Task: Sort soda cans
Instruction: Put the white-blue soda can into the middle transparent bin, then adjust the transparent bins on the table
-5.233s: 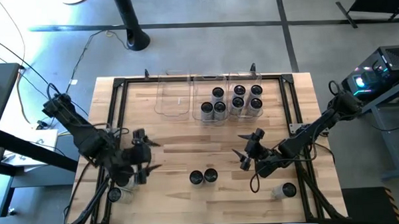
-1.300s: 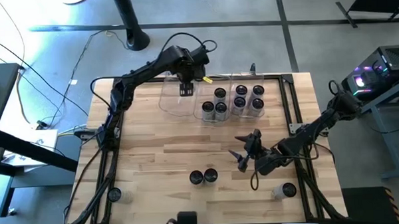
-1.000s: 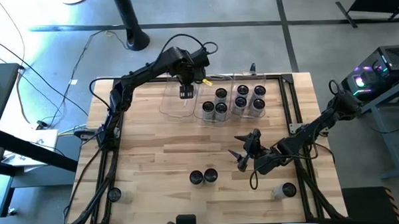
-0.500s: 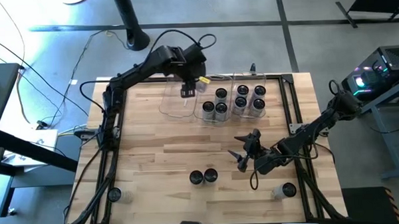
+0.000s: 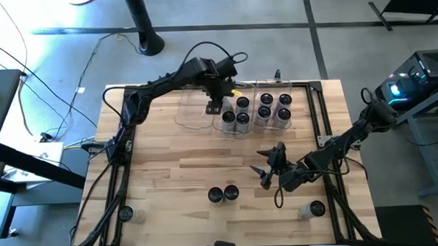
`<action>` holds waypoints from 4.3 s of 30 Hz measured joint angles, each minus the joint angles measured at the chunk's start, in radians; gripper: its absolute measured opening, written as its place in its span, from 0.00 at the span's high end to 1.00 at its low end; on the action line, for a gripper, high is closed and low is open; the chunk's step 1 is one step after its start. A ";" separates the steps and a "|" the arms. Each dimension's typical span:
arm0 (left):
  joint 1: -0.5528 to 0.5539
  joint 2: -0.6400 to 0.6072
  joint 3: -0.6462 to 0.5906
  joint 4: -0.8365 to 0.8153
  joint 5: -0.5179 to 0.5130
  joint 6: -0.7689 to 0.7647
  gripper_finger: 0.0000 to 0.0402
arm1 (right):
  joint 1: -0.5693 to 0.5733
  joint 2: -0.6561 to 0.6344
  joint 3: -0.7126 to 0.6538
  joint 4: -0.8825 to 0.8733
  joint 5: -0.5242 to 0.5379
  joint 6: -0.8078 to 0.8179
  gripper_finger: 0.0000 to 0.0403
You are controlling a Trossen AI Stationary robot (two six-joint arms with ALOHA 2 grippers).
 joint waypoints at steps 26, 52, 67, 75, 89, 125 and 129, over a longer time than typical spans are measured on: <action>-0.007 0.073 0.000 0.102 0.128 0.045 0.31 | -0.018 0.000 0.000 -0.010 -0.003 -0.004 0.25; 0.002 -0.024 0.025 0.011 0.125 -0.021 0.20 | 0.000 0.000 0.000 -0.037 0.012 -0.035 0.25; 0.069 -0.446 -0.721 0.462 0.198 -0.179 0.21 | 0.154 -0.016 0.274 -0.620 0.146 0.042 0.25; 0.097 -0.854 -1.312 0.922 0.105 -0.339 0.21 | 0.027 -0.026 0.545 -1.245 0.120 0.191 0.32; -0.101 -1.115 -1.657 1.182 -0.139 -0.640 0.21 | -1.011 -0.174 0.685 -1.267 -0.388 -0.386 0.58; -0.432 -1.114 -1.691 1.360 -0.339 -0.655 0.21 | -1.672 0.352 0.682 -0.950 -0.755 -0.409 0.75; -0.433 -1.114 -1.691 1.366 -0.340 -0.655 0.21 | -1.665 0.352 0.681 -0.923 -0.784 -0.409 0.76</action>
